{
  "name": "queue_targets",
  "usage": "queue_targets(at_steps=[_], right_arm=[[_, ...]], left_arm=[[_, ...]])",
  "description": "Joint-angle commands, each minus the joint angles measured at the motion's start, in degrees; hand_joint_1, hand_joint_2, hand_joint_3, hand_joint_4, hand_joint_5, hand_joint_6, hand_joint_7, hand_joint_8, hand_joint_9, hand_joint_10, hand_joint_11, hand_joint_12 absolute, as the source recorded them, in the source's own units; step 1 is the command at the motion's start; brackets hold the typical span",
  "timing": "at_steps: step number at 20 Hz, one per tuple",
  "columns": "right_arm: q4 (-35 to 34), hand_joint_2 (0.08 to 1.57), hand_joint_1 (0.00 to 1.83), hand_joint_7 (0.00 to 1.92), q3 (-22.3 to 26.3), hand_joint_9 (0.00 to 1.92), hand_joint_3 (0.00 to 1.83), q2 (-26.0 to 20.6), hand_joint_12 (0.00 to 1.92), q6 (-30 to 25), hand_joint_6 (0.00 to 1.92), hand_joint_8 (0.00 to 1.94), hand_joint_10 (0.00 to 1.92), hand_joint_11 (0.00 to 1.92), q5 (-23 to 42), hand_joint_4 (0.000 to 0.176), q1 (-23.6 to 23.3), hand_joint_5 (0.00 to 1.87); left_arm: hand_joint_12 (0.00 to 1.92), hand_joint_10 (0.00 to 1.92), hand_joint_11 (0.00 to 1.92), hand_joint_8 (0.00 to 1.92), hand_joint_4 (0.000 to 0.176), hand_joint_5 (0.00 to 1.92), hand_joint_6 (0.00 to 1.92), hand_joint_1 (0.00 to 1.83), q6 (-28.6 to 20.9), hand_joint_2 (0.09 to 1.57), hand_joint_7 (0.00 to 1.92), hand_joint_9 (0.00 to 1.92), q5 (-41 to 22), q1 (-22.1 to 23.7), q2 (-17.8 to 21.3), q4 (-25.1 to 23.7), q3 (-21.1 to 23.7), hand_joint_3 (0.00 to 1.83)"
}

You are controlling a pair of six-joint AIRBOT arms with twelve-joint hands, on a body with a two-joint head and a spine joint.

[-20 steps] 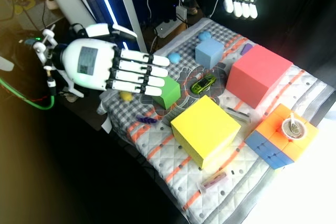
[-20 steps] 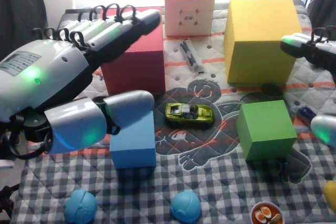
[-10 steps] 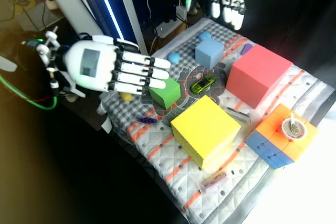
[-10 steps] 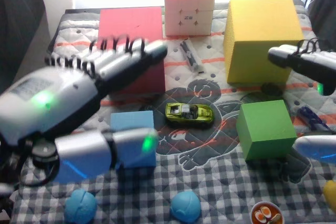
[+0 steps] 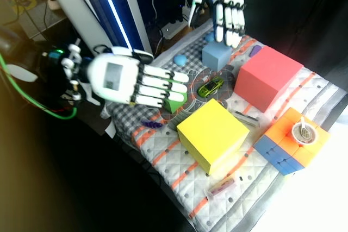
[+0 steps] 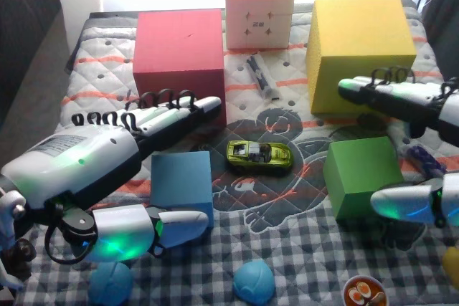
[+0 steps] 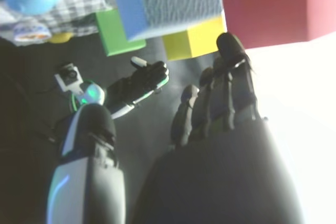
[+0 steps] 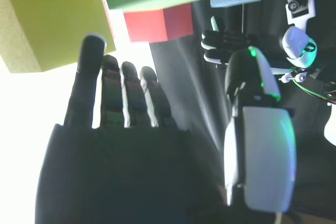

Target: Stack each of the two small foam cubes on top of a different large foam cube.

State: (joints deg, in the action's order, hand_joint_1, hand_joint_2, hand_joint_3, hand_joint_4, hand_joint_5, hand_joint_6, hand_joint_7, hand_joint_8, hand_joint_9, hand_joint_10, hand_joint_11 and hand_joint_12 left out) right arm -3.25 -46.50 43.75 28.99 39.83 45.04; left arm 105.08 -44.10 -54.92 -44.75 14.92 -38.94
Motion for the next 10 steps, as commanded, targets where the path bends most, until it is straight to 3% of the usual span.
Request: queue_targets(at_steps=[1,3,4,6,7,8,9,10], right_arm=[[-0.2,1.04,0.72,0.0,-0.3,0.02,0.02,0.2,1.92,-0.3,0.0,0.0,0.03,0.0,4.5,0.0,-1.0,0.0],[-0.2,1.04,0.72,0.01,-1.0,0.0,0.01,1.0,1.92,-0.3,0.0,0.01,0.21,0.0,3.0,0.0,-1.2,0.0],[-0.5,1.05,0.7,0.01,-1.4,0.0,0.02,1.5,1.92,-0.3,0.0,0.01,0.17,0.0,1.8,0.0,-1.2,0.0],[-0.8,1.03,0.77,0.06,-1.9,0.0,0.0,2.0,1.92,-0.3,0.0,0.04,0.33,0.0,0.8,0.0,-1.2,0.0],[-0.9,1.03,0.77,0.05,-2.1,0.0,0.01,2.2,1.92,-0.3,0.0,0.03,0.35,0.0,0.4,0.0,-1.2,0.0],[-1.0,1.03,0.79,0.07,-2.2,0.0,0.01,2.3,1.92,-0.3,0.01,0.04,0.43,0.0,0.1,0.0,-1.2,0.01],[-1.2,1.03,0.84,0.13,-2.3,0.0,0.0,2.4,1.88,-0.3,0.04,0.07,0.63,0.0,-0.2,0.0,-1.2,0.07],[-1.2,1.03,0.87,0.15,-2.5,0.0,0.0,2.6,1.86,-0.3,0.35,0.27,0.86,0.0,-0.4,0.0,-1.2,0.04]], left_arm=[[0.24,0.0,0.0,0.0,0.141,0.0,0.0,0.62,-0.3,1.11,0.0,0.0,-5.3,0.7,-0.5,-0.7,-0.2,0.0],[0.02,0.0,0.0,0.0,0.138,0.0,0.0,0.65,0.2,1.1,0.0,0.0,-5.1,0.7,-1.1,0.4,-0.7,0.0],[0.01,0.0,0.01,0.0,0.12,0.0,0.0,0.69,0.6,1.08,0.0,0.0,-4.7,0.7,-1.4,0.9,-0.9,0.0],[0.02,0.01,0.04,0.0,0.125,0.02,0.01,0.73,0.9,1.06,0.0,0.01,-4.3,0.8,-1.8,1.3,-1.2,0.0],[0.36,0.04,0.01,0.0,0.137,0.02,0.01,0.74,1.0,1.04,0.02,0.01,-4.1,0.8,-2.1,1.5,-1.3,0.02],[0.6,0.07,0.0,0.01,0.131,0.03,0.01,0.76,1.0,1.04,0.01,0.0,-3.9,0.8,-2.3,1.6,-1.4,0.01],[0.71,0.06,0.0,0.01,0.127,0.03,0.01,0.8,1.0,1.05,0.0,0.0,-3.5,0.8,-2.6,1.8,-1.6,0.01],[0.71,0.01,0.0,0.0,0.118,0.03,0.01,0.84,1.0,1.08,0.0,0.0,-3.0,0.9,-3.0,1.8,-1.9,0.02]])
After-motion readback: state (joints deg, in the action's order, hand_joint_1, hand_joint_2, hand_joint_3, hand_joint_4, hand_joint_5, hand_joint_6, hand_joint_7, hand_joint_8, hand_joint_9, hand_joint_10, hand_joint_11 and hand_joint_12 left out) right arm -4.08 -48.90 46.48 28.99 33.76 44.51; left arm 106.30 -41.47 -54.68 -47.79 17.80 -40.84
